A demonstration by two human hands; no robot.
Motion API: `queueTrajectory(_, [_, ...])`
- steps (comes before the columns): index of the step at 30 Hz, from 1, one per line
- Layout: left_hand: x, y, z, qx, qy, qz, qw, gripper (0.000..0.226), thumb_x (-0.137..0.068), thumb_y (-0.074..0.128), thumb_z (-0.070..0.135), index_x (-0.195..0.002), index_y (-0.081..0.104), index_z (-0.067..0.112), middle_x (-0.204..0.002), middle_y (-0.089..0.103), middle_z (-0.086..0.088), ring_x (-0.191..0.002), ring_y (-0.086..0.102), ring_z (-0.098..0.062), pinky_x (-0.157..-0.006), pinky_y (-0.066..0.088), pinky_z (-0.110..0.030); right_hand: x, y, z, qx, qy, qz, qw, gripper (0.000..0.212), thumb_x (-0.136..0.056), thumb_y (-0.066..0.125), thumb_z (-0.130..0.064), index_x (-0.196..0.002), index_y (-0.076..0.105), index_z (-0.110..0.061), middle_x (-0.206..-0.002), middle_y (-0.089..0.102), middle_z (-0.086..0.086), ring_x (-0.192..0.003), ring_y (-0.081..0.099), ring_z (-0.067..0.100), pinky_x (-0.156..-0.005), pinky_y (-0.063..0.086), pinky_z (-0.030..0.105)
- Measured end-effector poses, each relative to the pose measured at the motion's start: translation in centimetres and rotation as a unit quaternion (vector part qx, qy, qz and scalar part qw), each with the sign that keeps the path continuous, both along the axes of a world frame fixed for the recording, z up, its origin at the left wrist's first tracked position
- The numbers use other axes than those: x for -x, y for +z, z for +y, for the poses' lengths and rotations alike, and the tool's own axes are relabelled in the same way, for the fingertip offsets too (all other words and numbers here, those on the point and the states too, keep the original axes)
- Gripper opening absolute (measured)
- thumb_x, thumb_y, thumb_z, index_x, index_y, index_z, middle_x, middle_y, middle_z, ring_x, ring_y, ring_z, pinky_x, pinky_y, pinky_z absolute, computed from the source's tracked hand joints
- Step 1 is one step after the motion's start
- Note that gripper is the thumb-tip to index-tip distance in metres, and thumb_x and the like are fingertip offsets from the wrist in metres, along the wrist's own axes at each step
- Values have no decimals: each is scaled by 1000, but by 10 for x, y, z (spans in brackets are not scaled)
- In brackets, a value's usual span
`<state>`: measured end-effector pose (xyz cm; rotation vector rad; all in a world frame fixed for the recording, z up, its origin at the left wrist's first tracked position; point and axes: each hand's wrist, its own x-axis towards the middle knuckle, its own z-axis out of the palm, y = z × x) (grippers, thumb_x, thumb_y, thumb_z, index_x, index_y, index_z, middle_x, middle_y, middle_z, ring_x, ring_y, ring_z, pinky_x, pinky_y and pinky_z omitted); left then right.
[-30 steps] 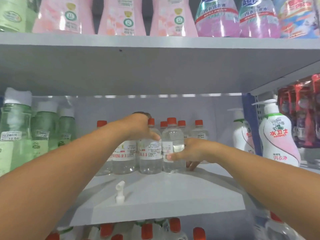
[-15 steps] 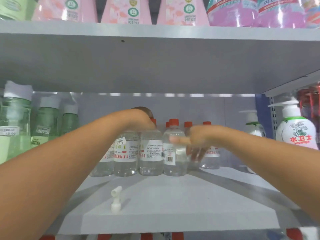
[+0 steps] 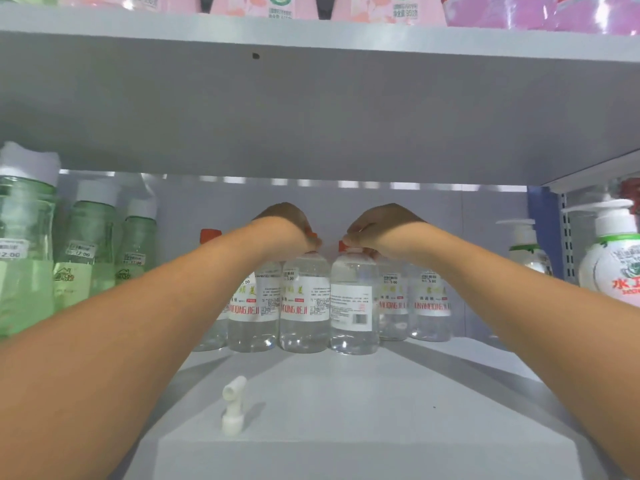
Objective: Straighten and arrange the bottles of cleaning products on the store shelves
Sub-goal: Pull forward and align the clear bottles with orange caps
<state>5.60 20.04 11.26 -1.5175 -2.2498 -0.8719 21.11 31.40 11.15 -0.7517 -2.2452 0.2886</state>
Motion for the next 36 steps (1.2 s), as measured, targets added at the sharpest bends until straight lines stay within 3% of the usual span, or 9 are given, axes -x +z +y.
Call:
queueTrajectory(2, [-1, -1, -1, -1, -6, -4, 1000, 28, -94, 65, 37, -112, 75, 18, -111, 75, -3, -97, 72, -26, -93, 58, -38, -2, -3, 1, 15, 24, 24, 999, 22, -94, 72, -34, -112, 75, -22, -93, 76, -6, -79, 74, 12, -66, 55, 15])
queueTrajectory(4, [2, -3, -3, 1, -16, -16, 1000, 28, -95, 62, 32, -116, 74, 17, -114, 74, -6, -100, 72, -28, -94, 57, -40, -2, -4, 3, 27, 41, 26, 998, 25, -96, 70, -33, -119, 72, -26, -104, 75, -6, -91, 75, 15, -88, 59, 26])
queueTrajectory(6, [4, -5, -4, 1, -24, -24, 999, 27, -96, 62, 30, -116, 73, 16, -117, 73, -7, -104, 70, -29, -95, 56, -40, 0, -7, 5, 28, 36, 7, 999, 27, -94, 69, -44, -115, 73, -27, -106, 75, -4, -97, 73, 19, -97, 57, 35])
queueTrajectory(9, [4, -7, -2, -7, -15, -12, 1000, 27, -97, 61, 32, -116, 74, 17, -120, 73, -7, -109, 69, -28, -98, 55, -39, 3, -11, 4, 11, -10, -28, 1000, 44, -86, 70, -64, -105, 74, -25, -99, 74, -1, -91, 71, 22, -92, 56, 38])
queueTrajectory(17, [2, -9, 1, -36, -17, 6, 999, 32, -98, 60, 36, -126, 69, 23, -127, 67, 3, -111, 63, -22, -93, 51, -31, 2, -14, 9, 25, 21, -23, 999, 21, -94, 65, -48, -104, 74, -30, -102, 72, -4, -98, 66, 25, -92, 54, 40])
queueTrajectory(21, [3, -7, 1, -29, -25, 11, 999, 27, -100, 58, 28, -123, 71, 24, -127, 68, 4, -113, 62, -22, -89, 47, -27, 2, -15, 4, 46, -3, 18, 999, 36, -91, 69, -56, -110, 74, -25, -109, 73, -2, -102, 67, 22, -100, 53, 41])
queueTrajectory(26, [2, -8, 0, -32, -34, 9, 999, 29, -101, 60, 28, -127, 70, 22, -131, 66, 3, -117, 61, -22, -91, 45, -26, 5, -15, -1, 45, -7, 25, 999, 33, -95, 70, -43, -115, 74, -17, -113, 72, 6, -105, 67, 29, -101, 54, 43])
queueTrajectory(29, [1, -9, -1, -36, -34, 7, 999, 29, -101, 59, 27, -128, 70, 21, -130, 66, 2, -117, 61, -23, -97, 48, -30, 4, -18, 2, 39, -1, 23, 999, 28, -97, 67, -42, -114, 74, -21, -111, 73, 3, -102, 66, 26, -98, 55, 42])
queueTrajectory(36, [5, -10, 1, -46, -47, -5, 998, 28, -101, 60, 28, -126, 69, 23, -129, 67, 3, -112, 62, -20, -90, 46, -27, 5, -17, 2, 36, 7, 14, 999, 30, -102, 60, -38, -129, 69, -27, -123, 69, -6, -110, 62, 22, -98, 51, 36])
